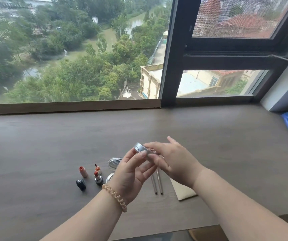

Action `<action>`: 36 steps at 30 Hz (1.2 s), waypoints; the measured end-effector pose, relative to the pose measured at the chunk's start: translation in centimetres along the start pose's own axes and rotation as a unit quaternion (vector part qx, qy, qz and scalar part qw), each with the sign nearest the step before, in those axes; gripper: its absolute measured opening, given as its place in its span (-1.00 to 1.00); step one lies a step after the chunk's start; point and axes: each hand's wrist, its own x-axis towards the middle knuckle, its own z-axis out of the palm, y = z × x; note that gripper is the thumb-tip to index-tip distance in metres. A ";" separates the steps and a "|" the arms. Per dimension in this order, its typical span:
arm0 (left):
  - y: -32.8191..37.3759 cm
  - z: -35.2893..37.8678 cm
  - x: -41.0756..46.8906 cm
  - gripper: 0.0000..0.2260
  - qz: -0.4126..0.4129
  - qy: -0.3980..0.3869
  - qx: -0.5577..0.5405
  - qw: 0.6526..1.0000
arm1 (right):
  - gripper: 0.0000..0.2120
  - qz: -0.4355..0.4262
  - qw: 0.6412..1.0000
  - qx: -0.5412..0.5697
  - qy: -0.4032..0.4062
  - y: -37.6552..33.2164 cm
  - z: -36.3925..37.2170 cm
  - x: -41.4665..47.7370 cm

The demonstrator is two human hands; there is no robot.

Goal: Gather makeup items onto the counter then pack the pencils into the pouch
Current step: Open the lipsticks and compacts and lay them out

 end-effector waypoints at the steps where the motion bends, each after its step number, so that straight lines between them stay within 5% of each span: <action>1: -0.2 0.3 0.3 -0.59 0.001 0.004 0.000 1.000 | -0.48 -0.001 1.000 0.018 0.003 0.5 -0.2 0.0; 11: -1.9 1.4 2.1 -0.68 0.002 0.019 -0.018 1.000 | -0.61 0.062 0.986 0.155 0.020 4.9 -0.1 0.5; 14: -2.4 1.2 2.3 -0.65 -0.011 0.028 0.014 0.999 | -0.79 0.073 0.972 0.220 0.025 6.0 0.5 0.9; 21: -5.2 -1.7 1.2 -0.59 -0.108 0.193 0.135 0.966 | -0.87 0.159 0.947 0.280 -0.013 8.8 3.9 1.6; 26: -6.2 -3.3 0.8 -0.67 -0.129 0.285 0.193 0.930 | -0.85 0.167 0.948 0.264 -0.062 8.9 6.4 2.5; 36: -8.1 -5.2 0.8 -0.62 -0.128 0.333 0.226 0.906 | -0.70 0.193 0.958 0.191 -0.087 9.8 9.9 4.3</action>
